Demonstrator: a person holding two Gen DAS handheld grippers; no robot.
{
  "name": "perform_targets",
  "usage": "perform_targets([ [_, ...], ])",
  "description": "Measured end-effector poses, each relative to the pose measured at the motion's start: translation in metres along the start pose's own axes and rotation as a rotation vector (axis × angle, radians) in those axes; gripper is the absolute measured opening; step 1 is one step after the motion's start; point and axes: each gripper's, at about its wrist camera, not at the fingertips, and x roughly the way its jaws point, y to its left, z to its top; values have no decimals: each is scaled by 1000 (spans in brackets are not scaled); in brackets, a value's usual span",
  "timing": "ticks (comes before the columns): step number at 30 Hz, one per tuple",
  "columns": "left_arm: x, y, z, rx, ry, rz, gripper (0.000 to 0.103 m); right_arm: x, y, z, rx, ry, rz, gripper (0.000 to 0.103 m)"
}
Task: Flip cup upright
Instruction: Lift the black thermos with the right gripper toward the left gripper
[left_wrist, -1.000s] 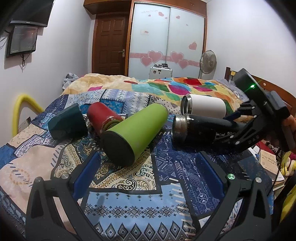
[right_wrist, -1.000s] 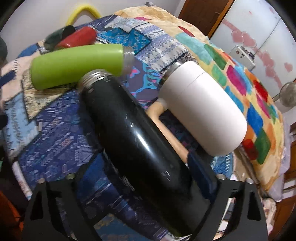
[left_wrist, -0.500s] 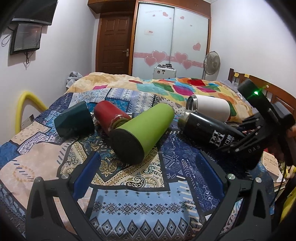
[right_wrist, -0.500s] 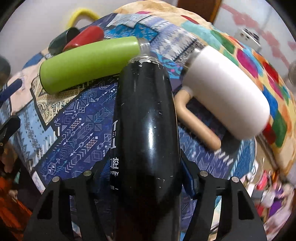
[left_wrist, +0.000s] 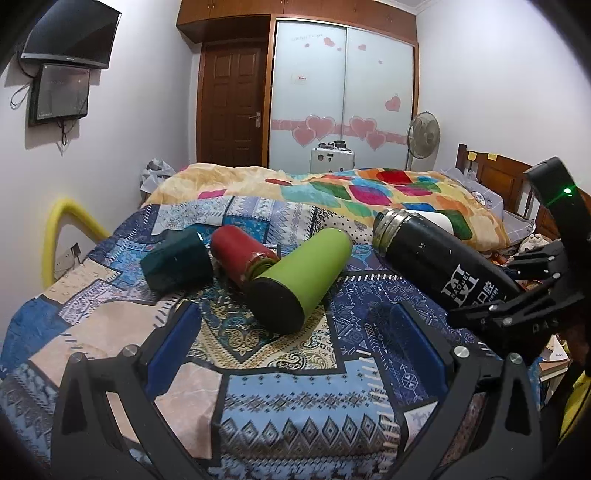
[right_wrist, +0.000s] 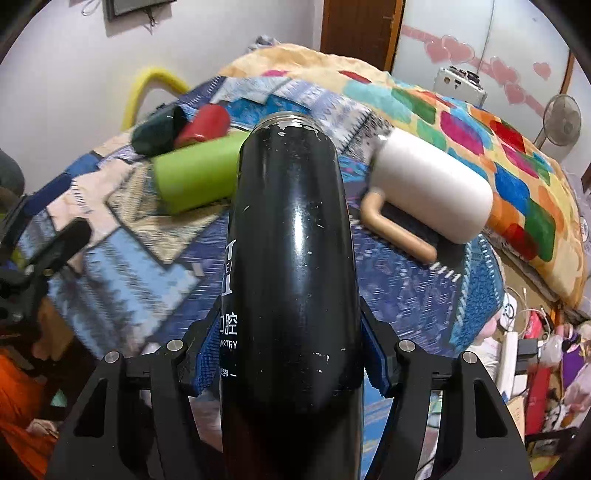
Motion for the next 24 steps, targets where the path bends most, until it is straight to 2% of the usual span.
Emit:
perform_targets([
  [5, -14, 8, -5, -2, -5, 2, 103, 4, 28, -11, 6, 23, 42, 61],
  [14, -16, 22, -22, -12, 38, -23, 103, 26, 58, -14, -10, 107, 15, 61],
  [24, -3, 30, -33, -27, 78, -32, 103, 37, 66, -8, -34, 197, 8, 61],
])
